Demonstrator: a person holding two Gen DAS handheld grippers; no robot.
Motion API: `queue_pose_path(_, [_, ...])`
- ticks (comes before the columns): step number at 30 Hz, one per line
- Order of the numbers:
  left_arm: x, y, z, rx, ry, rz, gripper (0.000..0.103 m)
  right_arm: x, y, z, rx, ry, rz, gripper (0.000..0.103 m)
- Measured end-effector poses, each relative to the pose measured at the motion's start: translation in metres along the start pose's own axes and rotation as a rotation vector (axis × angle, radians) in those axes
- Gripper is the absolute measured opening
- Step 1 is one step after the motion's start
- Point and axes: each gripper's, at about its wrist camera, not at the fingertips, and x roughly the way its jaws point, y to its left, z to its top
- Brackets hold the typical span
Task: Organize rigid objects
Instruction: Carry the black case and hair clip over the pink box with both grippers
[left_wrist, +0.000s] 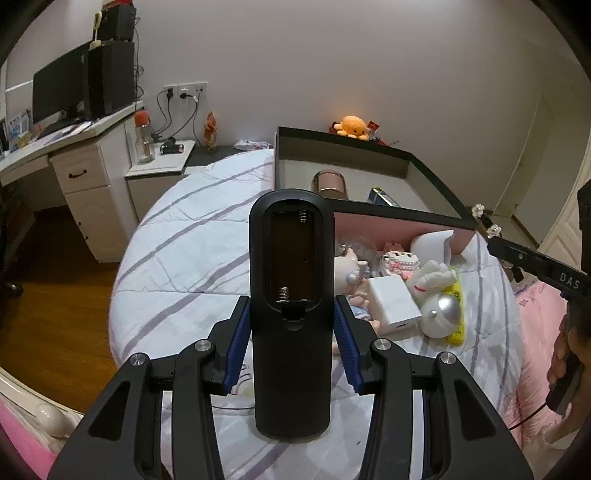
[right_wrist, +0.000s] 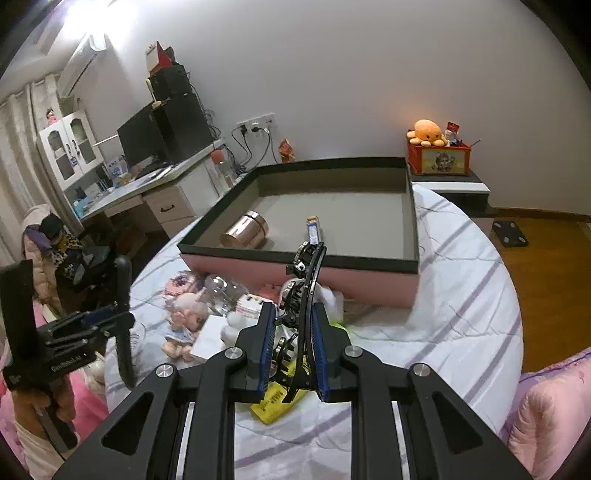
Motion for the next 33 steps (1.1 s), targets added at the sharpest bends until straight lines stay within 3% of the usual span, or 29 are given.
queue_pose_path(16, [0.007, -0.029, 0.032, 0.047, -0.028, -0.059, 0.044, 0.012, 0.006, 0.020, -0.038, -0.001, 0.022, 0.020])
queue_pose_path(33, [0.069, -0.083, 0.122, 0.148, -0.020, -0.175, 0.044, 0.072, -0.017, 0.076, -0.084, 0.052, -0.013, 0.020])
